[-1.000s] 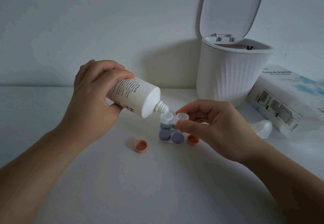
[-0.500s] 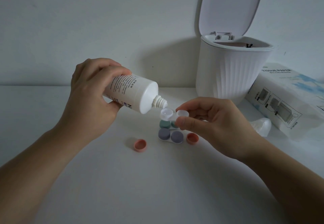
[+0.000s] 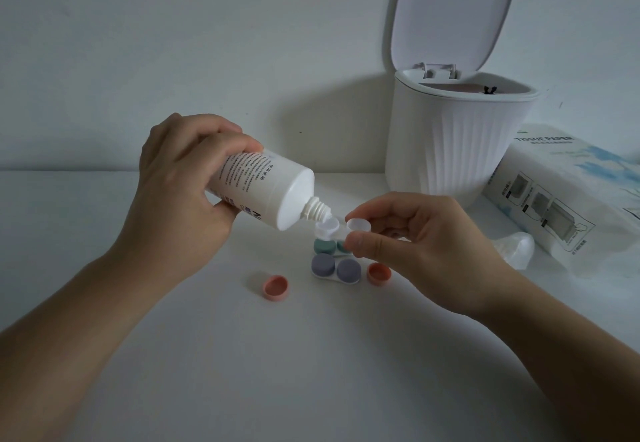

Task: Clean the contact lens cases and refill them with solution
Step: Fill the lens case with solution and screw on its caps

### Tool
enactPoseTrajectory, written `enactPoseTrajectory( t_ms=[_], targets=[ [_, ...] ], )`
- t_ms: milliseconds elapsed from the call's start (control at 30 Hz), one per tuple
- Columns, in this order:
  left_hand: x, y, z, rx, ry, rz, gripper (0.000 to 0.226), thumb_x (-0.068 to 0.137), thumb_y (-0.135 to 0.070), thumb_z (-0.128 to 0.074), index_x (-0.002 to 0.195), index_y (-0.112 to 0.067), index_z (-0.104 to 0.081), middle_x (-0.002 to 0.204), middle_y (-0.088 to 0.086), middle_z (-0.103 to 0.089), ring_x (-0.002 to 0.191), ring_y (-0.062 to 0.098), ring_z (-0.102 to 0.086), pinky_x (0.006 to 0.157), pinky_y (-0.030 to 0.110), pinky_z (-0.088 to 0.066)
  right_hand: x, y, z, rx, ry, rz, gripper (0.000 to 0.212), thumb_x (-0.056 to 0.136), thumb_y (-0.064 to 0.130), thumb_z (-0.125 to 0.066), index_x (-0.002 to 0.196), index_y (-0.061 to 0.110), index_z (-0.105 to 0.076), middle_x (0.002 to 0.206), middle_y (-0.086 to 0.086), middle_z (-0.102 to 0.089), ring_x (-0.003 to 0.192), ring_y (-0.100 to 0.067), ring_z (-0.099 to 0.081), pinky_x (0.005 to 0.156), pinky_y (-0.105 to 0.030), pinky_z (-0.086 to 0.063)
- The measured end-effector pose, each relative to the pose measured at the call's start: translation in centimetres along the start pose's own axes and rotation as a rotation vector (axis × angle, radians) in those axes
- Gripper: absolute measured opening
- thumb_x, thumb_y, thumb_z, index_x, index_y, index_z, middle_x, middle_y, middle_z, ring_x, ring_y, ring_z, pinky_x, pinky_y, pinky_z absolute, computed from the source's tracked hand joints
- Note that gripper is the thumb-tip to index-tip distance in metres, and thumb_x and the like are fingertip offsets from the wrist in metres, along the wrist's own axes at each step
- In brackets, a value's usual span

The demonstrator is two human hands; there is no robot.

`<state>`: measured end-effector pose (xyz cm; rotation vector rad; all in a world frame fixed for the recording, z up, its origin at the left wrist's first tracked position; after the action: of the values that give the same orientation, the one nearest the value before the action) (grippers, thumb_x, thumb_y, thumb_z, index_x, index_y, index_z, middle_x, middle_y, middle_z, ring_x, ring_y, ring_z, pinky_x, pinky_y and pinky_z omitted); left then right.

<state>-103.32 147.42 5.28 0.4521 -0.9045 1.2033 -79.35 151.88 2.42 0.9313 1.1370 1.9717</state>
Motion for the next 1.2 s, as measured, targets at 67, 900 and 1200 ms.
enactPoseTrajectory(
  t_ms=[67,900,1200],
  targets=[
    [0.02,-0.01,0.01,0.005,-0.005,-0.005,0.06,0.059,0.013,-0.082,0.113,-0.008,-0.07,0.121,0.012,-0.059,0.114,0.032,-0.048,0.097,0.047,-0.043,-0.01,0.03,-0.02,-0.001,0.0,-0.001,0.008,0.084,0.022,-0.079,0.091,0.019,-0.076,0.078,-0.003,-0.076,0.053,-0.02,-0.064,0.06,-0.033,-0.058],
    [-0.03,0.13,-0.11,0.004,0.0,0.01,0.059,0.058,0.014,-0.083,0.111,-0.011,-0.07,0.121,0.008,-0.06,0.114,0.032,-0.049,0.099,0.041,-0.04,0.02,0.06,-0.1,-0.001,0.001,-0.009,0.008,0.085,0.019,-0.079,0.092,0.018,-0.076,0.078,-0.003,-0.076,0.053,-0.019,-0.064,0.058,-0.031,-0.058],
    [0.01,0.0,-0.09,0.005,0.002,0.014,0.06,0.058,0.014,-0.083,0.112,-0.01,-0.07,0.121,0.009,-0.06,0.115,0.033,-0.049,0.099,0.044,-0.042,0.08,-0.16,-0.04,0.009,0.001,-0.002,0.008,0.084,0.021,-0.08,0.091,0.021,-0.076,0.078,-0.002,-0.076,0.053,-0.019,-0.064,0.058,-0.03,-0.058]
  ],
)
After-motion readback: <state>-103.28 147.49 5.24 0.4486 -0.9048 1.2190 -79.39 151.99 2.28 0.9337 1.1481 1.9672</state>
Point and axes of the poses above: each hand's wrist, its own x-axis towards the middle knuckle, its own z-axis out of the back of the hand, y = z × x, the point moved 5 cm from there along x, towards the middle knuckle
